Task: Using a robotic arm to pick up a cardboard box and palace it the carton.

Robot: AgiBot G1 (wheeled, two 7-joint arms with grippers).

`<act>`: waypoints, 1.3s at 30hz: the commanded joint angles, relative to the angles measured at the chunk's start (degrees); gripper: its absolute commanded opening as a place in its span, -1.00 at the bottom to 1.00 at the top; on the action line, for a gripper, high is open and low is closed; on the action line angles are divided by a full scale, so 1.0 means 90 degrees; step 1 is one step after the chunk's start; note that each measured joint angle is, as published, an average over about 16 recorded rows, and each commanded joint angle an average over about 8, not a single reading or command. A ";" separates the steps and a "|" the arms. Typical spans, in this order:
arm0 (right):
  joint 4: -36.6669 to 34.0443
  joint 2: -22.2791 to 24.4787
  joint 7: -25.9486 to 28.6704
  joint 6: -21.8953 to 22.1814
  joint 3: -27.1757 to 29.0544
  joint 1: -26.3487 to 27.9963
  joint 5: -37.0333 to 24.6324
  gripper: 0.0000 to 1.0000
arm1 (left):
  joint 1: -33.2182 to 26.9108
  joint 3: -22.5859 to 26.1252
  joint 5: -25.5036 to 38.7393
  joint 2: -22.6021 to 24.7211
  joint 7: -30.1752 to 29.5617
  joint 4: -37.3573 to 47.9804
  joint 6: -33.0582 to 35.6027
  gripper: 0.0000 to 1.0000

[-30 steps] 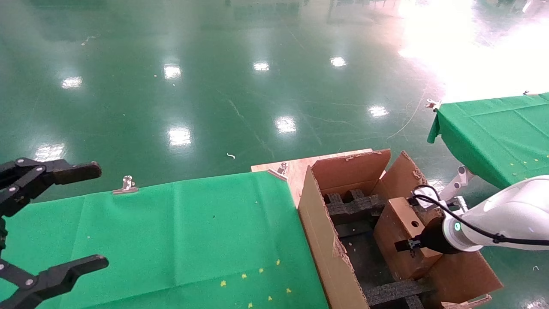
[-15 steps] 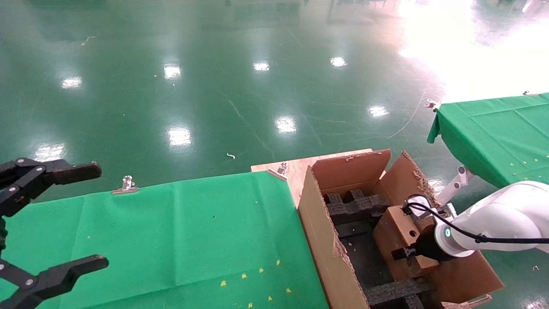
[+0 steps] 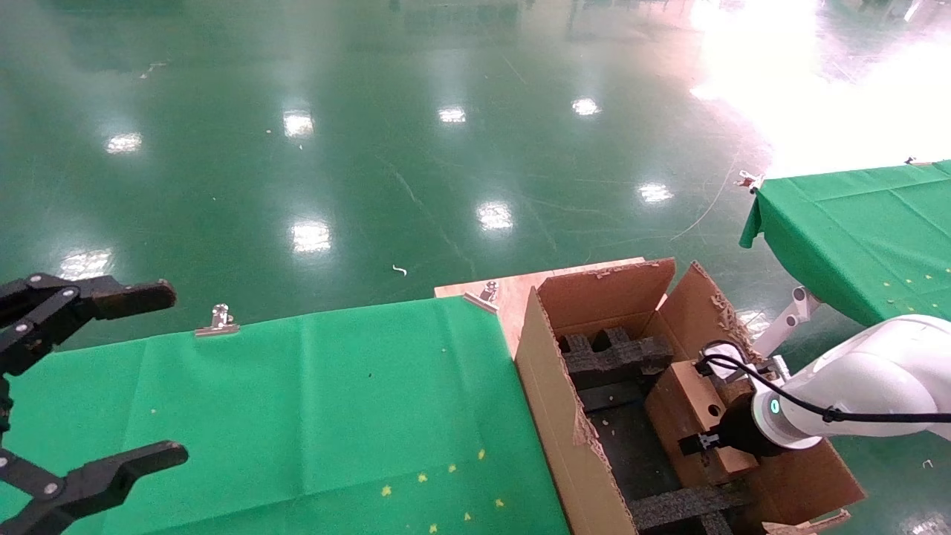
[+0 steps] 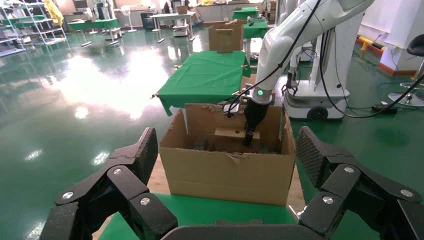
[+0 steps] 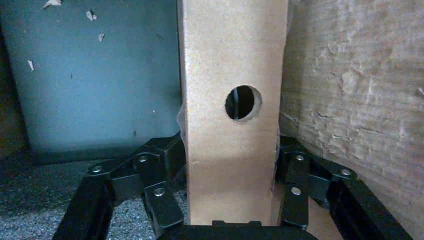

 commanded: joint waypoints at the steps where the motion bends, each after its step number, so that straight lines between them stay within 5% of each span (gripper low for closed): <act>1: -0.0005 0.0005 0.0004 -0.0003 0.0005 0.0008 0.0008 1.00 | 0.0000 0.0000 0.0000 0.0000 0.0000 0.0000 0.0000 1.00; 15: 0.0095 0.0094 -0.0042 -0.0044 0.0103 0.0355 -0.0098 1.00 | 0.0000 0.0001 0.0000 0.0000 0.0001 0.0001 0.0000 1.00; 24: 0.0441 0.0220 -0.0225 0.0034 0.0502 0.1236 -0.0097 1.00 | 0.0000 0.0001 -0.0001 0.0000 0.0001 0.0001 0.0000 1.00; 39: 0.1351 0.0566 -0.0697 -0.0240 0.1468 0.2625 0.1251 1.00 | 0.0000 0.0001 -0.0003 -0.0001 0.0001 0.0002 -0.0002 1.00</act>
